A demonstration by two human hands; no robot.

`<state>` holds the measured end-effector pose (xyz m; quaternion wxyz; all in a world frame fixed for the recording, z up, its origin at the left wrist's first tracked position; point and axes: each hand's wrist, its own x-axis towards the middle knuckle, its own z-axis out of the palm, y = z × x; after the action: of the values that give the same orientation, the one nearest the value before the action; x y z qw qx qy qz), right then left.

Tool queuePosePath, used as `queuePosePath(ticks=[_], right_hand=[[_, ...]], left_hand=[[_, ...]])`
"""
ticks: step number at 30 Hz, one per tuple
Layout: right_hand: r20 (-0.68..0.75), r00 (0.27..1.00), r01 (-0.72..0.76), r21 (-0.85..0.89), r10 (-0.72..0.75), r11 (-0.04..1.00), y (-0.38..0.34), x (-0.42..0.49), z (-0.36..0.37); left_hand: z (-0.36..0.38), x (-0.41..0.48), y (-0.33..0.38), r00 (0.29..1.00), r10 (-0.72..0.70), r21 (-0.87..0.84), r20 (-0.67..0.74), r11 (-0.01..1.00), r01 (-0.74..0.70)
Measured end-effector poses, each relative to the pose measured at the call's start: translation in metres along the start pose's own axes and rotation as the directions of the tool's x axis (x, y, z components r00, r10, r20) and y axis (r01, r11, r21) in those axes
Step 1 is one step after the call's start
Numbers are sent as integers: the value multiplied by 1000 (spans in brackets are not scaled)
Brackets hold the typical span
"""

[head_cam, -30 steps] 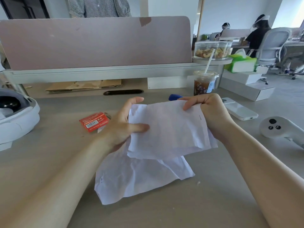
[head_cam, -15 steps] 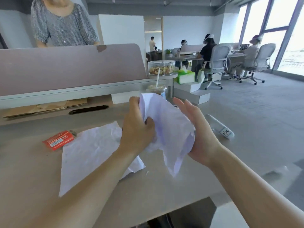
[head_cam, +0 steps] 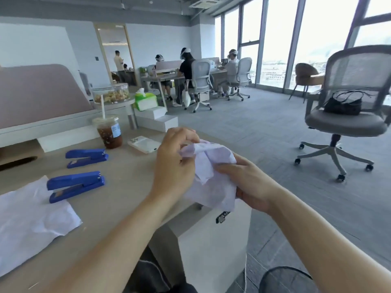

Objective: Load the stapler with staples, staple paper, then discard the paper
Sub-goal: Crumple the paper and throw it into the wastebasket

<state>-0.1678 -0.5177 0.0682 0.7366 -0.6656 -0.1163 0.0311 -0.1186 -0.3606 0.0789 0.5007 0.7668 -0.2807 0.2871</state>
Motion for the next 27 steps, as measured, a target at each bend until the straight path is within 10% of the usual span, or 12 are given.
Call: queuePosePath(ticks=[10,19,24,27], right_hand=[[-415,909,92,107,-39,990,35,-73,-94],[-330,943,4,104,31,995,81,-135,-125],[-655,733,-75,189,182,979,120,-164,-155],[-559,776,-93,358,293,929,142,-179,-161]], left_hand=[[105,-59,22,765,-1,-223,644,956,190],[193,-107,12,844,-178,-169,506,939,300],[229,-127,9,796,-238,-259,557,861,439],[246,-142,6,728,-238,-272,643,817,508]])
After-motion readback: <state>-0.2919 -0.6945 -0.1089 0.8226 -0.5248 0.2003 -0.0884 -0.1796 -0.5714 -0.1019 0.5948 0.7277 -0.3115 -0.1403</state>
